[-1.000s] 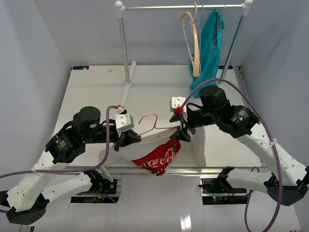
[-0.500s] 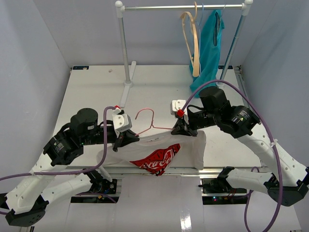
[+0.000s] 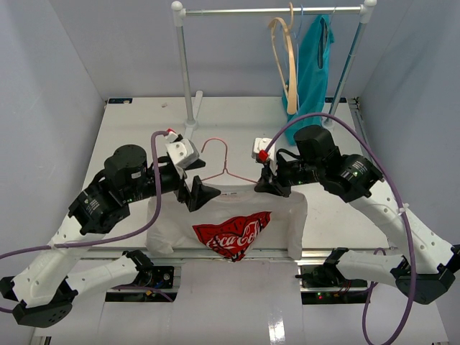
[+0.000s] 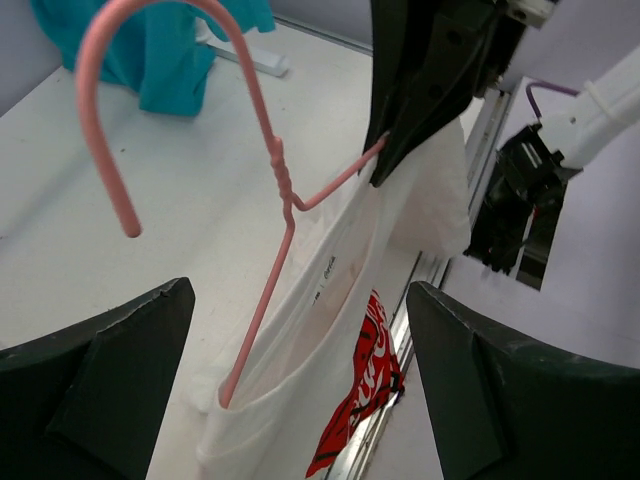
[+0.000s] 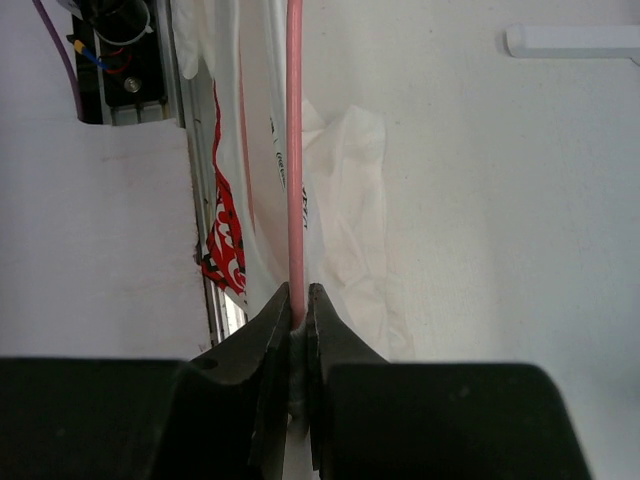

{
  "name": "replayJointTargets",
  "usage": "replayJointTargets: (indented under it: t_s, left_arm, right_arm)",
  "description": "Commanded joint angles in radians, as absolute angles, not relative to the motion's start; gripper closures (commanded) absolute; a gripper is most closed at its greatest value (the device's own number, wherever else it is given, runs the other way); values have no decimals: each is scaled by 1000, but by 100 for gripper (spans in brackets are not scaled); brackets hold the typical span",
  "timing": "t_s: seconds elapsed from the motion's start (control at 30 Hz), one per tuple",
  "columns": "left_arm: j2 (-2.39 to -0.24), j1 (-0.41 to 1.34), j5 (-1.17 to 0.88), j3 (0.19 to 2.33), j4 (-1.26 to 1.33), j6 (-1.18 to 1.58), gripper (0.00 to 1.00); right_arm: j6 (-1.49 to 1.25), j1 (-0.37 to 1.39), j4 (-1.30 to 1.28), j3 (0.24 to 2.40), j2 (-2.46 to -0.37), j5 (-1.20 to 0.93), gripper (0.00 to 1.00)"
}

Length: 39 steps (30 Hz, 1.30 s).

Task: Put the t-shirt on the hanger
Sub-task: Place the hanger at the clothesline.

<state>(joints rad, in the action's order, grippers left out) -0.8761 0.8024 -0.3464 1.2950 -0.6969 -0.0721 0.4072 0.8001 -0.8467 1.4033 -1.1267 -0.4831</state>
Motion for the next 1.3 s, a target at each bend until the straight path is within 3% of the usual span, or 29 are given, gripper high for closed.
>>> replayJointTargets:
  t_s: [0.0,0.13,0.37,0.57,0.7,1.07,1.27]
  left_arm:
    - [-882,807,-193,1360,-618,58,2]
    - [-891,806,-89,1370,-598,172,2]
    - [-881,807,-194,1186,-370,318,2]
    - [-903,807,23,1112,-340,441,2]
    - [-787,807,139,883,-152,511,2]
    - [-830,808,86,741,-94,620,2]
    - [-798,808,83,547,82,640,2]
  right_arm:
    - [341,796,-774,1432,-1096,-396,92]
    - [274,796,-782,1457,-1087,-242,92]
    - [167,797,-859,1521,-1145,26,92]
    - [76,797,-891,1629,-1218,184,92]
    - [-19,798,-923,1756,-1305,290,92]
    - [-167,799,-987,2122,-1619,564,92]
    - [-134,798,-855,2247,-1745,652,92]
